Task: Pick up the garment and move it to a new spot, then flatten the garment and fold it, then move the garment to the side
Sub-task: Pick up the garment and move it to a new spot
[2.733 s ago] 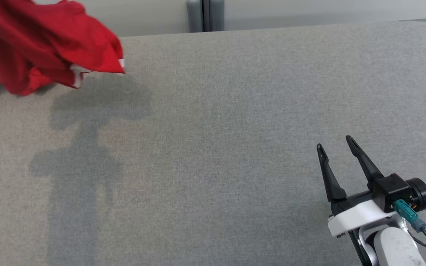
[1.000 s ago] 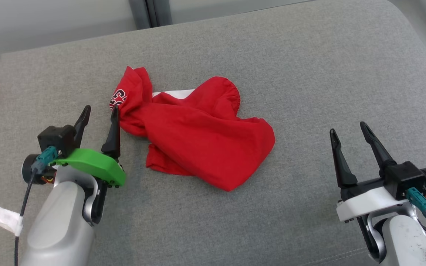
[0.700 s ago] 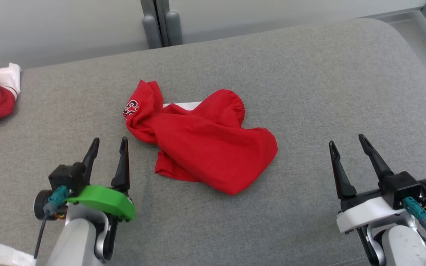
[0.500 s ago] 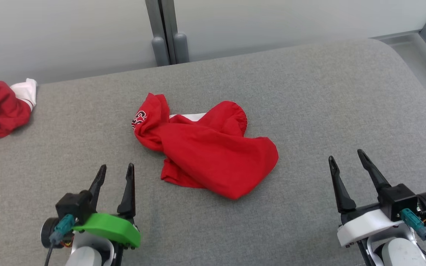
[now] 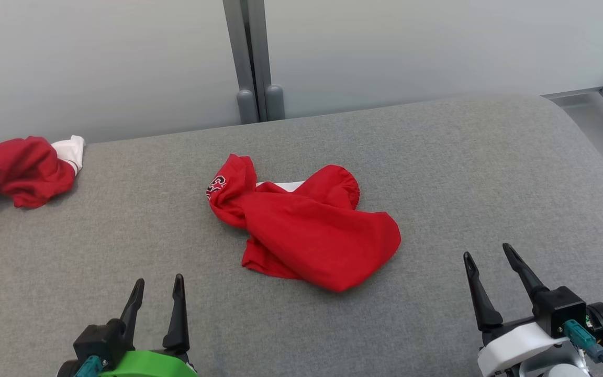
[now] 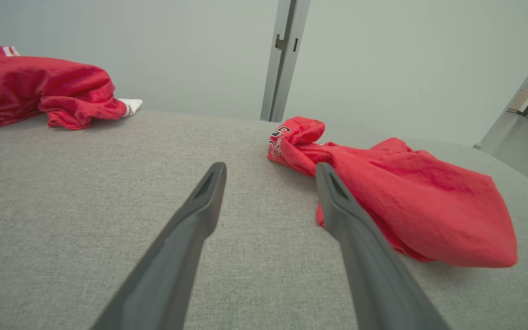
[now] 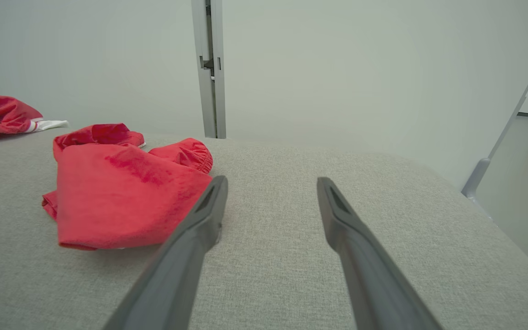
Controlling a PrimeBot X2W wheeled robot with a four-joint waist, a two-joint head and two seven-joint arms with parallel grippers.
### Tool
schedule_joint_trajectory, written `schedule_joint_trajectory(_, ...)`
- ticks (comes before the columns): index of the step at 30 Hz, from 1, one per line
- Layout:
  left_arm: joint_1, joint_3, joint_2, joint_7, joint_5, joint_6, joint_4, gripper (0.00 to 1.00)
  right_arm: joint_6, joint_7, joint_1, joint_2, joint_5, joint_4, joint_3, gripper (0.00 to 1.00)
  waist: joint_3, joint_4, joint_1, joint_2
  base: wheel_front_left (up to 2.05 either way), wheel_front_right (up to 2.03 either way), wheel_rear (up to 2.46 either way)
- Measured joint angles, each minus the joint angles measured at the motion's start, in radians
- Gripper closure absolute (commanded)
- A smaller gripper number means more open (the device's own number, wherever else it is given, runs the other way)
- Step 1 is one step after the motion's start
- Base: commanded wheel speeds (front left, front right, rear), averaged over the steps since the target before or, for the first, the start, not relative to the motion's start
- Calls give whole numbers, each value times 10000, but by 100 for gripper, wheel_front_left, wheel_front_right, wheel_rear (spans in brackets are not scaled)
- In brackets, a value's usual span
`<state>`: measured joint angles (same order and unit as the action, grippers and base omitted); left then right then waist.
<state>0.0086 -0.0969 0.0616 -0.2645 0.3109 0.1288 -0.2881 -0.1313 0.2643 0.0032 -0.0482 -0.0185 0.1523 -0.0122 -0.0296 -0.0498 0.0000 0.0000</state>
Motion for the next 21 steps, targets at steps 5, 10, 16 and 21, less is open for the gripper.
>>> schedule_joint_trajectory(5,217,12,-69,0,69,0,69,0,0,0,63,-2,-173,148,-23,0,-18,9,0,0,0,0,0)
schedule_joint_trajectory(10,242,-94,-100,0,111,0,-17,0,0,0,61,-2,-286,247,-8,0,1,66,0,0,0,0,0)
schedule_joint_trajectory(16,241,-105,-105,0,142,0,-104,0,0,0,42,-2,-341,318,58,0,40,115,0,0,0,0,0)
schedule_joint_trajectory(21,236,-128,-109,0,190,0,-174,0,0,0,25,0,-349,347,67,0,52,159,0,0,0,0,0)
